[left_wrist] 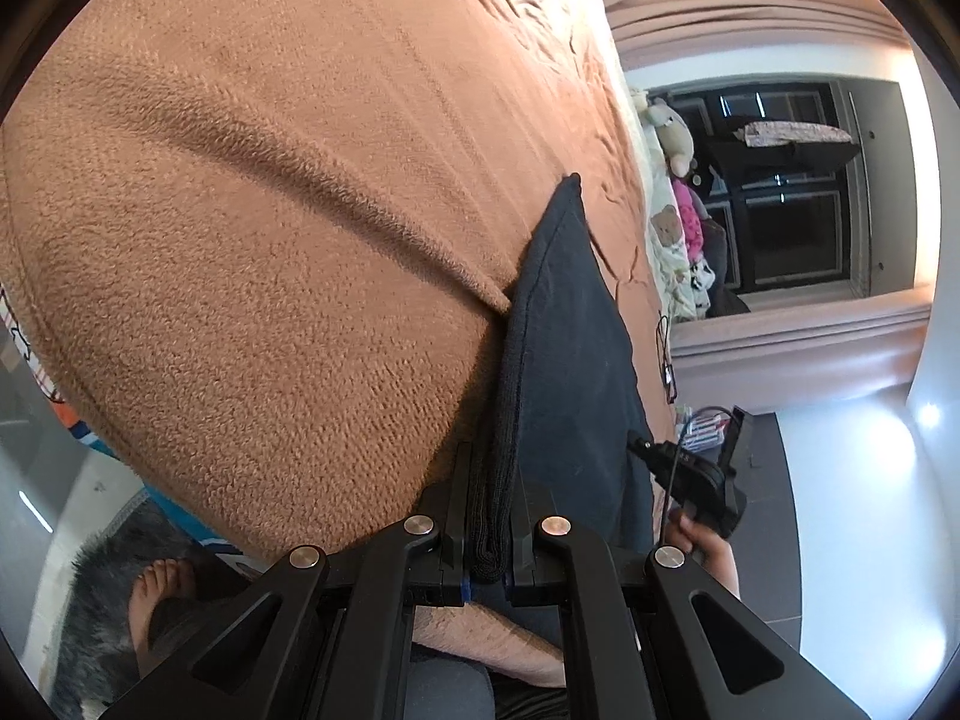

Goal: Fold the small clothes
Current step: 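Lift the black shirt with both grippers and flip it over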

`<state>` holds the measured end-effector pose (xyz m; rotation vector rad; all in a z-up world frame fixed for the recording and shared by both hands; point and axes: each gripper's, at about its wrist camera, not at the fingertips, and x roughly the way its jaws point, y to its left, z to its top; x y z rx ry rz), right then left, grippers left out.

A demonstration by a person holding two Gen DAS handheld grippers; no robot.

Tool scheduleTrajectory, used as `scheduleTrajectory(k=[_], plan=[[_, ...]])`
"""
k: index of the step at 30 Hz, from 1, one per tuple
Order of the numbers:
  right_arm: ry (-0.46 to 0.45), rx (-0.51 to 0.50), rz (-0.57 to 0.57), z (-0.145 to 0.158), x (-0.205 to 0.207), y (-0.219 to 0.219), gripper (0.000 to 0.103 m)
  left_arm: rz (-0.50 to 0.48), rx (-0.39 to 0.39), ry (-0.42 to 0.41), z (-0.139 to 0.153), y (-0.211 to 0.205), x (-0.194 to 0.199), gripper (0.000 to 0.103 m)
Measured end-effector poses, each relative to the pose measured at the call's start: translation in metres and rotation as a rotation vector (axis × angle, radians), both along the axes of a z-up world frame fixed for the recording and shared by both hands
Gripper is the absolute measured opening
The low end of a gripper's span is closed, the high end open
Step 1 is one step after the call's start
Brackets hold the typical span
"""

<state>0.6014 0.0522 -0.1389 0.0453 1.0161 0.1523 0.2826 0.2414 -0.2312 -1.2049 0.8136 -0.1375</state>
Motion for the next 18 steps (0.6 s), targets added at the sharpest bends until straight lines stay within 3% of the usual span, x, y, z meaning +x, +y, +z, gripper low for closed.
scheduleTrajectory(k=[7,18], plan=[[-0.027,0.014,-0.002,-0.005,0.033,0.008,0.002,-0.006,-0.049,-0.047,0.005,0.002,-0.004,0.006],[0.032,0.108,0.046,0.006,0.004,-0.008,0.003,-0.066,-0.097,-0.176,0.041,-0.008,0.002,0.006]])
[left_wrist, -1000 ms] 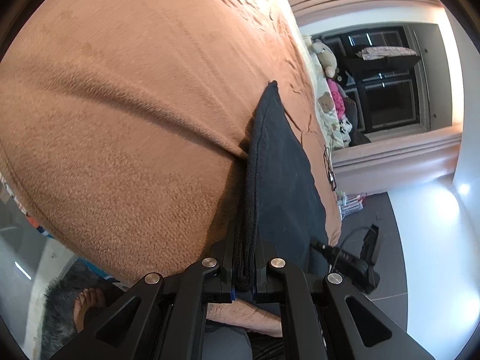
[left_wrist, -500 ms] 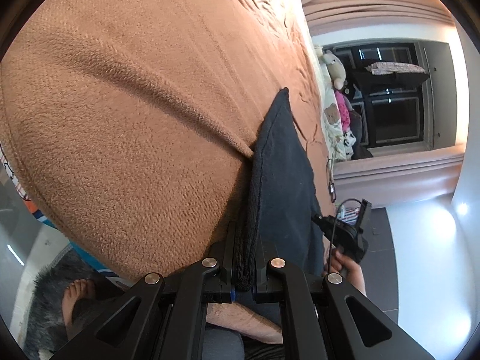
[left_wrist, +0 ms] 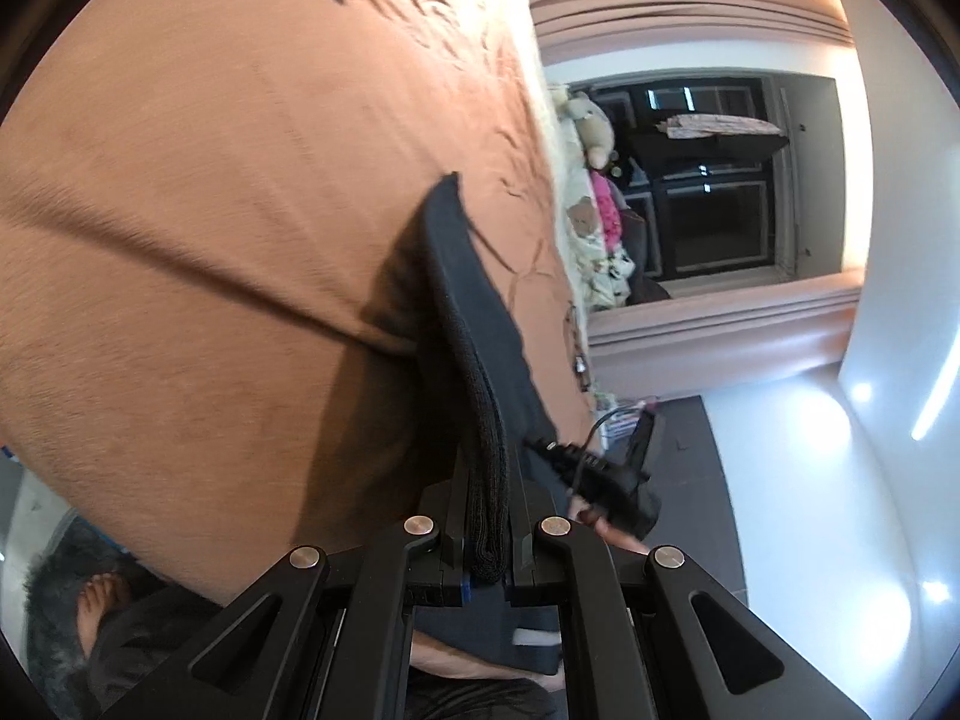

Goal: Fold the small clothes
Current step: 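Lift the black shirt with both grippers and flip it over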

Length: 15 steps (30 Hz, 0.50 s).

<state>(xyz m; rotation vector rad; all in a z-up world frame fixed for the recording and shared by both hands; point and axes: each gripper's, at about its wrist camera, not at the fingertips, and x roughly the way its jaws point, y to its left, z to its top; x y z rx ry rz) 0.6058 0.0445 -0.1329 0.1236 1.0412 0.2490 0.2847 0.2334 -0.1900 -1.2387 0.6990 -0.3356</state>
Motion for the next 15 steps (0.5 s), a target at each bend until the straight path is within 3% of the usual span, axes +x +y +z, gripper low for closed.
scheduleTrajectory(k=[11,15], plan=[[0.023,0.094,0.038,0.001,-0.092,-0.008,0.003,-0.093,0.020,-0.110,0.054,-0.023,0.022,0.006],[0.048,0.164,0.017,-0.002,-0.118,-0.029,0.003,-0.126,0.026,-0.142,0.071,-0.036,0.030,0.006]])
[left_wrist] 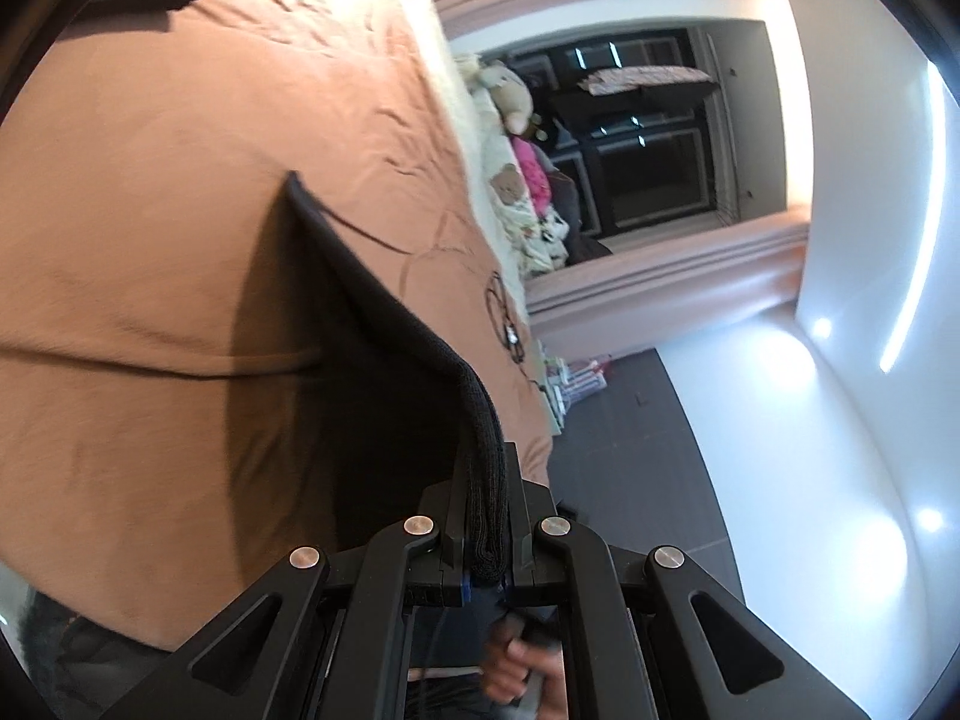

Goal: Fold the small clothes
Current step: 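Lift the black shirt with both grippers and flip it over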

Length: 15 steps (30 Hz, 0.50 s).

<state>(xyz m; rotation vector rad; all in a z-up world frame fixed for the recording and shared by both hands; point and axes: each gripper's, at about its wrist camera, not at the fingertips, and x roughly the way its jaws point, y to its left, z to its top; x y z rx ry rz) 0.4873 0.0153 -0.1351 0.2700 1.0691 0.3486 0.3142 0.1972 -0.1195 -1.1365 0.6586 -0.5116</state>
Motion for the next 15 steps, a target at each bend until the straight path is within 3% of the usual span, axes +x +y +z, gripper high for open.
scheduleTrajectory(k=[15], plan=[[0.012,0.106,0.022,-0.014,-0.073,-0.011,0.003,-0.138,0.062,-0.089,0.064,-0.072,0.043,0.006]])
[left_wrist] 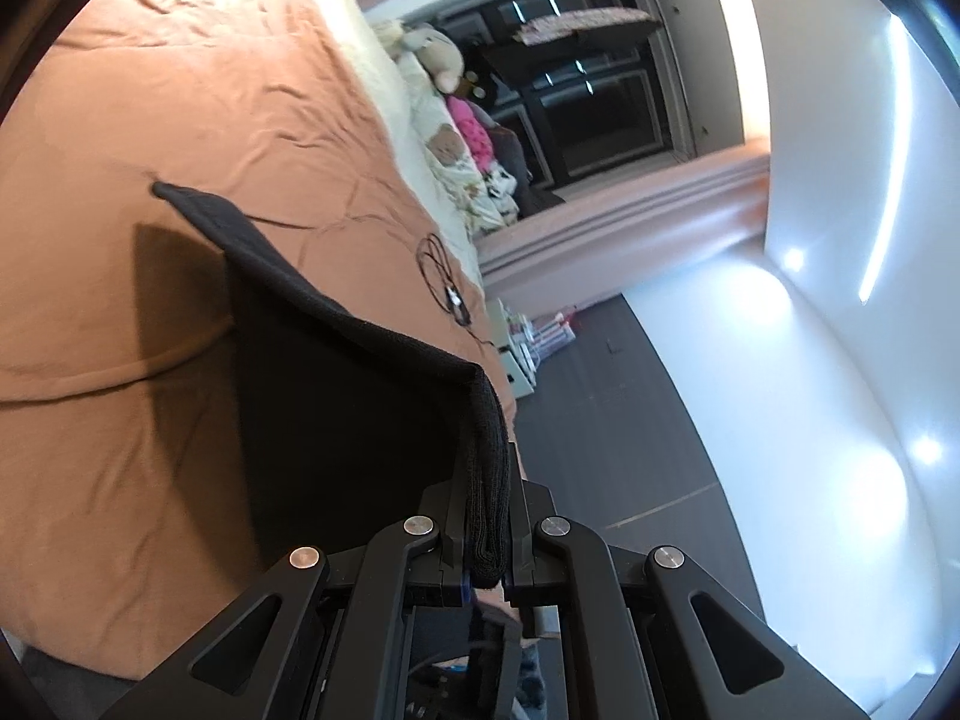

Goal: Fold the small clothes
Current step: 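Lift the black shirt with both grippers and flip it over, then lower the flipped shirt onto the bed and open both grippers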

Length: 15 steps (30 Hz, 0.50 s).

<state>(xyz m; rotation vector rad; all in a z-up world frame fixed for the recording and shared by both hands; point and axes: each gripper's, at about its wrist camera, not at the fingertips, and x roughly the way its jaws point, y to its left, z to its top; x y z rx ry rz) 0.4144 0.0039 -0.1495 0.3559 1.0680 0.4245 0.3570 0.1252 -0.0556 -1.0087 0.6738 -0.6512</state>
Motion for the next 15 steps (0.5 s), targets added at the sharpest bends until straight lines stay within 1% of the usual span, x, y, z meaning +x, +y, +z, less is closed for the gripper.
scheduleTrajectory(k=[4,6,9,10,12,13,14,15], plan=[[0.006,0.011,0.009,0.006,-0.005,-0.011,0.003,-0.038,0.025,-0.019,0.015,-0.024,0.007,0.006],[-0.023,0.002,-0.006,0.017,-0.011,-0.023,0.003,-0.061,0.035,-0.028,0.021,-0.038,0.009,0.006],[-0.072,0.028,-0.043,0.039,-0.023,-0.050,0.003,-0.096,0.050,-0.035,0.028,-0.059,0.013,0.006],[-0.093,0.024,-0.061,0.045,-0.027,-0.058,0.006,-0.106,0.055,-0.036,0.029,-0.066,0.015,0.006],[-0.130,0.018,-0.096,0.057,-0.034,-0.077,0.024,-0.127,0.067,-0.036,0.031,-0.080,0.018,0.006],[-0.147,0.021,-0.110,0.062,-0.037,-0.086,0.044,-0.140,0.073,-0.036,0.032,-0.088,0.020,0.006],[-0.173,0.023,-0.133,0.067,-0.041,-0.097,0.058,-0.156,0.079,-0.036,0.032,-0.097,0.022,0.006],[-0.197,0.021,-0.155,0.072,-0.046,-0.107,0.059,-0.166,0.084,-0.036,0.032,-0.103,0.023,0.006]])
